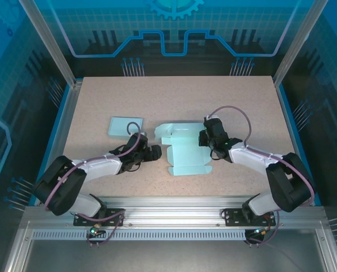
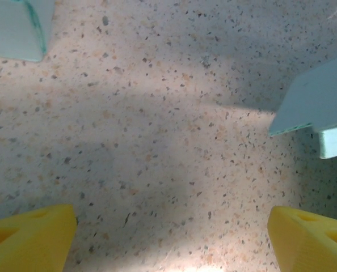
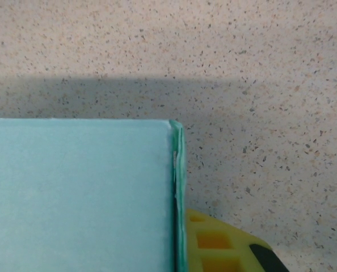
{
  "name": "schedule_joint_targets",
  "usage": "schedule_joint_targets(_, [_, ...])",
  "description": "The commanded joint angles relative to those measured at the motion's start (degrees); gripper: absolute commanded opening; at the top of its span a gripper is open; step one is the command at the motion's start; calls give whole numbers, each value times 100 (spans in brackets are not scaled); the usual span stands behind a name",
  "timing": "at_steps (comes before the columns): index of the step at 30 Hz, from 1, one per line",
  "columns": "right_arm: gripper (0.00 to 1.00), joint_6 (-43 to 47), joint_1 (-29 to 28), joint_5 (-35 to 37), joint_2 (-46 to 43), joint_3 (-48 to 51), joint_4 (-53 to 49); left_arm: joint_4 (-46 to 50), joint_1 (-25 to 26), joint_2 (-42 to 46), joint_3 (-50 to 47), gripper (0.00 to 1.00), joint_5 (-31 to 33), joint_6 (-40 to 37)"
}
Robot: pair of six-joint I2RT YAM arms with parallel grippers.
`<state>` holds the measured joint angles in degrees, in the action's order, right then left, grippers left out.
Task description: Fold the paper box
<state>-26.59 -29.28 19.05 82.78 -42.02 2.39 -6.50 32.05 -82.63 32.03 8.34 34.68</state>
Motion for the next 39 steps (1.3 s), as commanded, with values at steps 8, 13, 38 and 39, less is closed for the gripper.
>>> schedule_joint_targets(8, [0, -136, -80, -146, -101, -59, -40, -1687, 124, -767, 18, 93, 202, 153])
schedule_joint_targets(13, [0, -71, -113, -177, 40, -34, 51, -2433, 126, -715, -116, 94, 243, 79])
schedule_joint_targets(38, [0, -120, -298, -89, 479, -306, -88, -2729, 160, -1003, -26, 83, 97, -217])
schedule_joint_targets(39, [0, -134, -296, -31, 528, -339, -142, -2750, 161, -875, -106, 84, 36, -255])
